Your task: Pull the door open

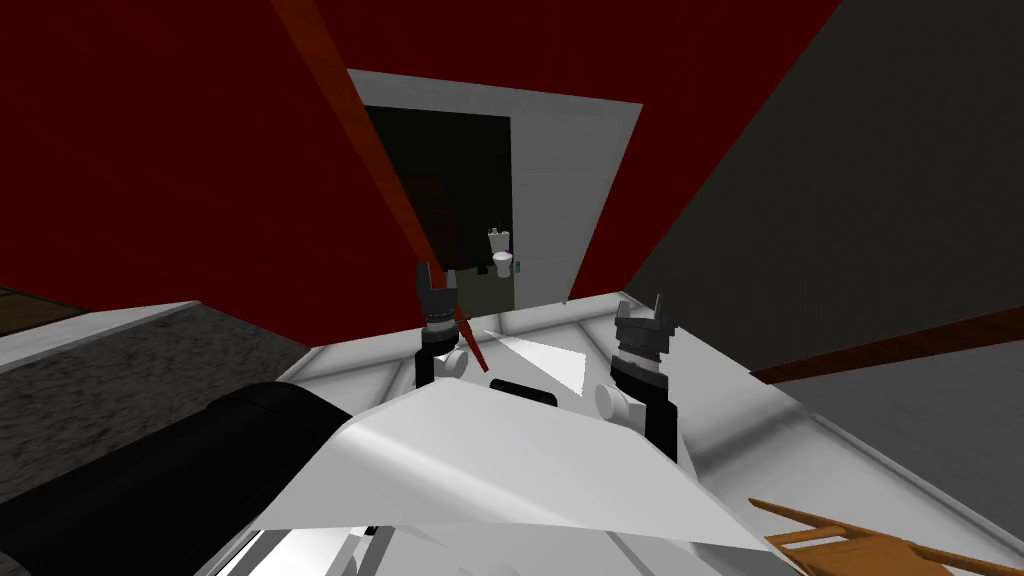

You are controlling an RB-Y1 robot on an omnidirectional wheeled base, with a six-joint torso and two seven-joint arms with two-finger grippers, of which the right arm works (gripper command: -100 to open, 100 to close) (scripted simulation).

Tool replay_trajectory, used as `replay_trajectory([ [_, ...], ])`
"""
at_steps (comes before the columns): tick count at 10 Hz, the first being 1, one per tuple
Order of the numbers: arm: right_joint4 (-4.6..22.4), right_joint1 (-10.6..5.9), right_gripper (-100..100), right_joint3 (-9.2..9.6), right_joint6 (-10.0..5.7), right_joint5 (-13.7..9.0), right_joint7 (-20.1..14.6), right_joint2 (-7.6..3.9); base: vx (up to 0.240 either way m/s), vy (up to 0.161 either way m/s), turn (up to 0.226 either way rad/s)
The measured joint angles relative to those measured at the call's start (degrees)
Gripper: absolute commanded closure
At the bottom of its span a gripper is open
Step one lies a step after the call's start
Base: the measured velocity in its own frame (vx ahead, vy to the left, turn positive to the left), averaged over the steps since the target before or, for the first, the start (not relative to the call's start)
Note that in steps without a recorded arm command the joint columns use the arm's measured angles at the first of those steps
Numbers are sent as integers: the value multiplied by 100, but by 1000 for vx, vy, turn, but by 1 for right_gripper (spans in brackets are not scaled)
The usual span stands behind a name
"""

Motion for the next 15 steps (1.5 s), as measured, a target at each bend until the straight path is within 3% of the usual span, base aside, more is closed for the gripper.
replay_trajectory([
  [12, 1382, -520, -100, -66, -307, -287, 287, -372, 103, -9, 63],
  [15, 1707, -655, -100, -66, -371, -347, 376, -404, 93, -20, 68],
])
